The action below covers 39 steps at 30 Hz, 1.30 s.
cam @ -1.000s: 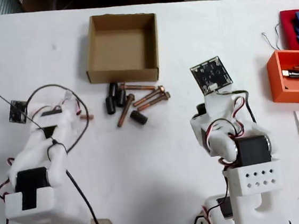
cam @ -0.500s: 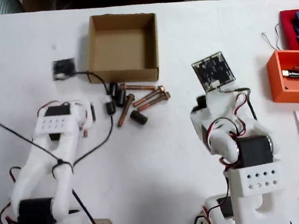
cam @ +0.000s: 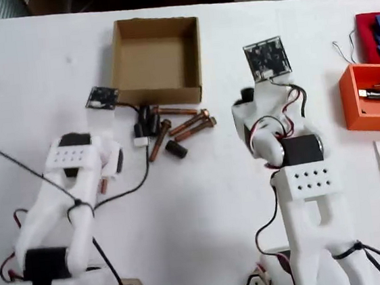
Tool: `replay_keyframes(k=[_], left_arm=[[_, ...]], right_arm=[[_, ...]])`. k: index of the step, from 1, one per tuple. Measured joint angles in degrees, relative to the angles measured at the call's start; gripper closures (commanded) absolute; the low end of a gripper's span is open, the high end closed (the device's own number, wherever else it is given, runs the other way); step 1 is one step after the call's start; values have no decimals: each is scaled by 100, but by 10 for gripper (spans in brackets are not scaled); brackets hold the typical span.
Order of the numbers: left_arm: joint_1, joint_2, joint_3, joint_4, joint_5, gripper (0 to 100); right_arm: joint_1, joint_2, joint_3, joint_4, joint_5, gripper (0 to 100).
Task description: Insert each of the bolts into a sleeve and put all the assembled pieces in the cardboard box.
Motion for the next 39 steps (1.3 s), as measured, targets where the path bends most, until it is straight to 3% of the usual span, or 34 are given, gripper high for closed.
replay_keyframes(k=[10, 14, 20, 39], left_arm=[[0, 1547, -1231, 316, 0, 951], [-18, 1653, -1284, 325, 0, 867], [-26, 1653, -1363, 404, 0, 866], [-18, 1864, -1837, 422, 9, 866]], right_arm=[[0, 0, -624, -70, 0, 978], [-132, 0, -721, -70, 0, 978], [-536, 0, -721, -70, 0, 978], [-545, 0, -721, -70, 0, 978]])
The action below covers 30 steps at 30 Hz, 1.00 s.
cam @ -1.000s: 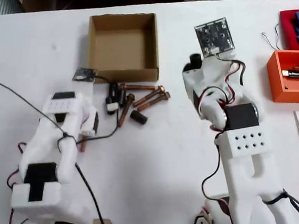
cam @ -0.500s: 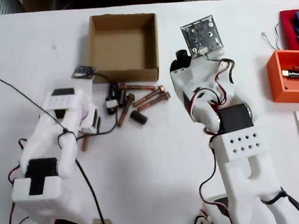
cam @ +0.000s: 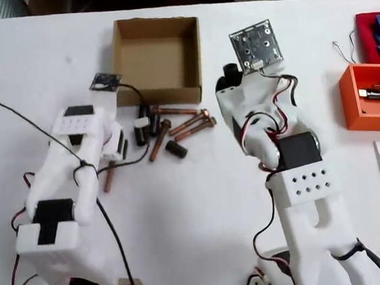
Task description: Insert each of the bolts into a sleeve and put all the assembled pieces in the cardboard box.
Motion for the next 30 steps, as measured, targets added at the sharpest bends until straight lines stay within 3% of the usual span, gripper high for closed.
replay_keyframes(k=[10, 14, 20, 25, 30], left_arm=[[9, 870, -791, 352, -18, 867], [18, 1081, -1046, 536, -18, 984], [53, 1187, -1143, 651, -9, 973], [62, 1046, -1152, 703, 35, 973], [185, 246, -1204, 1284, 35, 973]], right_arm=[[0, 0, 0, 0, 0, 978], [0, 0, 0, 0, 0, 978], [0, 0, 0, 0, 0, 978], [9, 0, 0, 0, 0, 978], [18, 0, 44, -79, 0, 978]])
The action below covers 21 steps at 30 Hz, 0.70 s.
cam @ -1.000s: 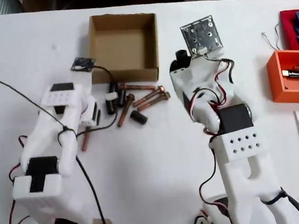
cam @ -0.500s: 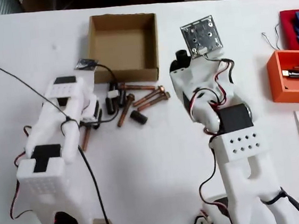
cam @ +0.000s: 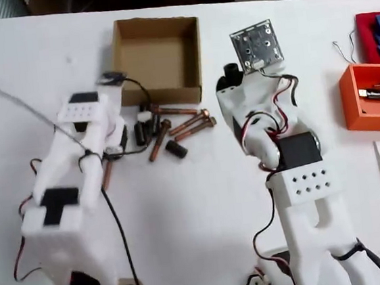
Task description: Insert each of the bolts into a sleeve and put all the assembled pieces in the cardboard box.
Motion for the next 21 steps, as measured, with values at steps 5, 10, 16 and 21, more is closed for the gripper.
replay_keyframes(k=[5, 10, 16, 21], left_arm=[[193, -1679, -26, 79, 0, 973], [176, -3446, 281, -536, 62, 973], [158, -5319, 1204, -862, 1064, 974], [176, -6910, 2295, -1582, 1029, 973]], right_arm=[[0, 0, 677, -782, -290, 978], [-9, 0, 914, -1081, -589, 978], [-9, -53, 1477, -1565, -624, 978], [-193, -941, 2602, -2514, -624, 978]])
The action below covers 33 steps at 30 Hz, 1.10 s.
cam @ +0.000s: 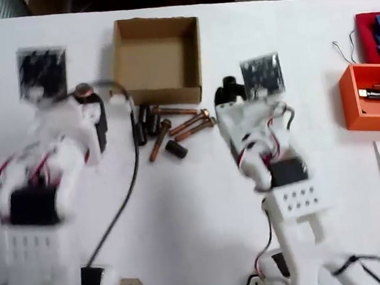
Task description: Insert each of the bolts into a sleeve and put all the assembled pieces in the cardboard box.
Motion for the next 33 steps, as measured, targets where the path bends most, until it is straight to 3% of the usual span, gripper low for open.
replay_keyframes(k=[6, 19, 22, 27, 30, 33], left_arm=[[-18, -1310, 1512, -1169, -79, 973], [-536, -2365, 2286, -1310, -519, 973], [-563, -2637, 2593, -1767, 149, 973], [-149, -2699, 3226, -3376, 1846, 973], [396, -2347, 3226, -4026, 2171, 973], [905, -1732, 2901, -4070, 2286, 973]], right_arm=[[-229, -695, 536, -484, 0, 978], [-237, -712, 554, -510, 0, 978], [-378, -712, 554, -510, 0, 978], [-607, -712, 598, -703, 0, 978], [-615, -712, 782, -1011, 0, 978], [-607, -730, 1055, -1442, 0, 978]])
